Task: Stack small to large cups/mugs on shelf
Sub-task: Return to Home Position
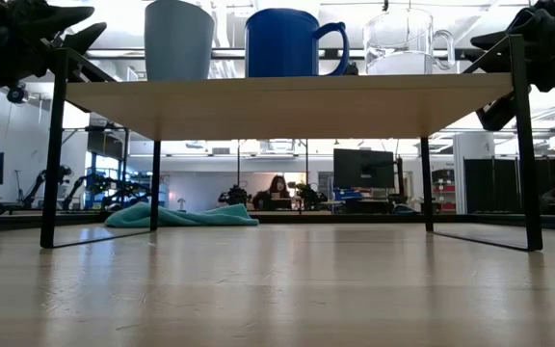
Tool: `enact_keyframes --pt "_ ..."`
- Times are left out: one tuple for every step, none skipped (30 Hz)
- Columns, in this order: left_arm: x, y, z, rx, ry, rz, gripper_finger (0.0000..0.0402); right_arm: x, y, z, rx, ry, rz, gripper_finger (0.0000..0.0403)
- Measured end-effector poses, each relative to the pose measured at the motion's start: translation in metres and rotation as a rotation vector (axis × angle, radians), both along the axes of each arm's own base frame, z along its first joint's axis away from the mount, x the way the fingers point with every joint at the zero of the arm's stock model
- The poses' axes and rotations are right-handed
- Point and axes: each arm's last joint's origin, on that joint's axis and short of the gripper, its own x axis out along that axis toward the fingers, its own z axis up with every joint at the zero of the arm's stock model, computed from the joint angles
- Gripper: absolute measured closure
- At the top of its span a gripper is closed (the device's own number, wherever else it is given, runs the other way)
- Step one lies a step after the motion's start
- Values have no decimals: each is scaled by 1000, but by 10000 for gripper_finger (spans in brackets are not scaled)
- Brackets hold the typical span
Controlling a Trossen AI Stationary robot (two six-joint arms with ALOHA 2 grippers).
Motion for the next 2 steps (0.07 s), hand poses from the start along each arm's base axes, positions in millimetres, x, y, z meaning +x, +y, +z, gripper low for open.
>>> enact_keyframes --pt "0 0 0 0 0 0 338 0 0 0 0 0 0 349" --pt "0 0 0 0 0 0 338 0 0 0 0 0 0 349"
